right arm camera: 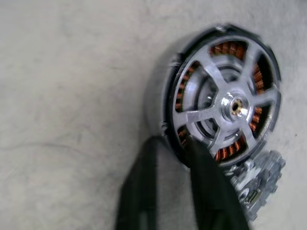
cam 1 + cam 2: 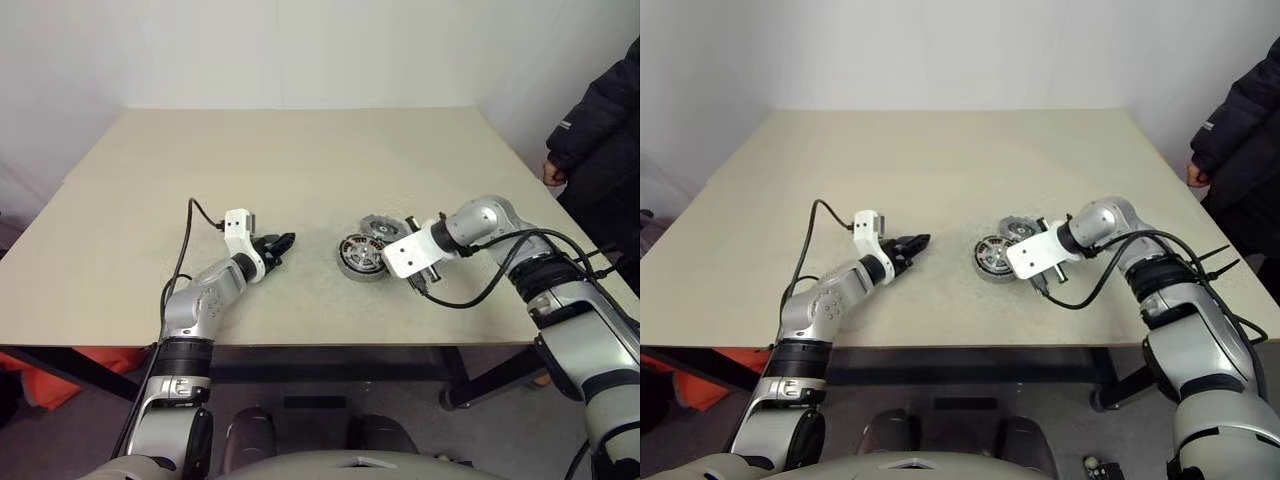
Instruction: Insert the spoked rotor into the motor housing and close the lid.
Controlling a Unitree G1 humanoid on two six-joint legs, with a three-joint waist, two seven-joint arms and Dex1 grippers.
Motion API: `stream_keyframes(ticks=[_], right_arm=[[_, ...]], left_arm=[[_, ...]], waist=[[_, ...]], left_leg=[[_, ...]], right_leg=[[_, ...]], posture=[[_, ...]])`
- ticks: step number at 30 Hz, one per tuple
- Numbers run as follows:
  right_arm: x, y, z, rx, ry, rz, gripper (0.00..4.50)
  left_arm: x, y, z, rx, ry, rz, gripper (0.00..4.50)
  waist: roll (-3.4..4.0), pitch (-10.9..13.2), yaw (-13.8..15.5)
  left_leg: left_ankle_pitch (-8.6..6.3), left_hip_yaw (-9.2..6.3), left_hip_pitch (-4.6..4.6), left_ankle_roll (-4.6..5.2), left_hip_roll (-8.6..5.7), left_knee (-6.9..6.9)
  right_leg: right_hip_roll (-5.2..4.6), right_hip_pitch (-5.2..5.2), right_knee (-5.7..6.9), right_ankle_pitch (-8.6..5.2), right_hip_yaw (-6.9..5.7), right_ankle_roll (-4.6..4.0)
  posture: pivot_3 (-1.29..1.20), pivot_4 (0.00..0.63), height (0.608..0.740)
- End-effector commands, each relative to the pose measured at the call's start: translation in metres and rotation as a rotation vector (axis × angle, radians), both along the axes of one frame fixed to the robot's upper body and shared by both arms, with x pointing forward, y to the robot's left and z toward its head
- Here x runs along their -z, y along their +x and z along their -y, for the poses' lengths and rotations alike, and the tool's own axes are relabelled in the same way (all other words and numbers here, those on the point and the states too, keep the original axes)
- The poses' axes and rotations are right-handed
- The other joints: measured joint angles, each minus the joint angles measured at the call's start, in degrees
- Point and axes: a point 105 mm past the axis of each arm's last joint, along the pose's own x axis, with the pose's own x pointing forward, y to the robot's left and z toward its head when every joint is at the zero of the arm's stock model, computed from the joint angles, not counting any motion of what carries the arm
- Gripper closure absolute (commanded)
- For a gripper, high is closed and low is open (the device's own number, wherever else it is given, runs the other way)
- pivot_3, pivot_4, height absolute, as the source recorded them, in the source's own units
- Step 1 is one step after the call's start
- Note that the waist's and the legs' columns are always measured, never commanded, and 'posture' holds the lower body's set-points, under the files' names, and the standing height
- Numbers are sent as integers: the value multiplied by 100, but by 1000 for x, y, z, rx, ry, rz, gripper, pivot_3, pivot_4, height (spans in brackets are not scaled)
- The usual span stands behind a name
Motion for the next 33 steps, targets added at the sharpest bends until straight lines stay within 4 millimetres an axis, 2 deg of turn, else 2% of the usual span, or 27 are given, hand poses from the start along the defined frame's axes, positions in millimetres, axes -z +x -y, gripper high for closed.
stream_keyframes(ticks=[1, 7, 13, 16, 21, 29, 33], right_arm=[[-1, 4, -2, 2, -3, 18, 4490], [-5, 10, -5, 23, 37, 41, 4490], [-24, 10, -14, 74, 164, -4, 4490], [-35, 5, -23, 115, 245, -85, 4490], [-50, -2, -49, 158, 362, -185, 4490], [-41, 4, -71, 247, 402, -213, 4490], [-29, 9, -78, 312, 412, -244, 4490]], left_arm=[[-16, 4, -3, -9, 0, 62, 2030], [-16, 4, -3, -11, 0, 64, 2030], [-14, 2, -1, -14, -2, 60, 2030], [-13, 1, -1, -16, -3, 59, 2030], [-12, 1, -2, -24, -3, 56, 2030], [-12, 0, -12, -53, 2, 61, 2030], [-13, -2, -19, -74, 7, 65, 2030]], waist=[[0, 0, -2], [0, 0, -13], [-1, 1, -95], [0, 2, -101], [0, 2, -107], [0, 2, -65], [1, 2, -61]], left_leg=[[0, 0, 2, -1, 0, 0], [4, 0, 19, -6, 0, 4], [5, 0, 17, -7, -1, 4], [2, -2, 1, -3, 0, 4], [6, 0, -49, 31, 0, 3], [2, 0, -52, 0, 1, 4], [4, -1, -51, -4, 1, 4]], right_leg=[[0, 0, 0, 0, 0, 0], [0, 11, 0, 2, 2, -1], [0, 10, 1, 3, 2, -1], [0, 1, 1, 6, 1, -6], [3, -50, 0, 6, 0, -10], [-2, -56, 7, 8, 1, -10], [-1, -57, 10, 8, 1, -10]], posture=[[0, 0, 740], [0, 0, 740], [0, 0, 740], [0, 0, 740], [0, 0, 740], [0, 0, 740], [0, 0, 740]])
